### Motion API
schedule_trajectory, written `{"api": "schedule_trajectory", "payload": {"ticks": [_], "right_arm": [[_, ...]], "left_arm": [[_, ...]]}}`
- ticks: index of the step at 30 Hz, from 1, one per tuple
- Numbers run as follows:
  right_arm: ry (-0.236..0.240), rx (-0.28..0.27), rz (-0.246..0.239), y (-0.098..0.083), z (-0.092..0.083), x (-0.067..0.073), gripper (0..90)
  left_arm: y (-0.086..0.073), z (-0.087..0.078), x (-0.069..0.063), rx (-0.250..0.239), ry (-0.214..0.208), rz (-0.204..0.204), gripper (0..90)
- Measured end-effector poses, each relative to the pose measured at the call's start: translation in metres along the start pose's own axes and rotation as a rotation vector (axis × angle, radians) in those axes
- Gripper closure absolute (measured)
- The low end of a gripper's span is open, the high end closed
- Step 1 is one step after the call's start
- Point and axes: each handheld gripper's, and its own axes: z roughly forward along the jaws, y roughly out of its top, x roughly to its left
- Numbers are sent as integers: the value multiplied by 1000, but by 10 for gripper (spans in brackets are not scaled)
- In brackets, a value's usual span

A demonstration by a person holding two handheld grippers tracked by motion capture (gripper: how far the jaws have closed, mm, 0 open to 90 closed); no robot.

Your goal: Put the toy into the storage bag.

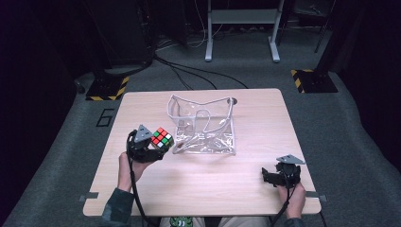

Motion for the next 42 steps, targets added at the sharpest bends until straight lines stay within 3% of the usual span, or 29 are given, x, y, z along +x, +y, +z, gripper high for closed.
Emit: {"api": "schedule_trajectory", "payload": {"ticks": [42], "right_arm": [[1, 0, 0, 0, 0, 0, 99]], "left_arm": [[54, -1, 8, -33, -36, 33, 337]]}}
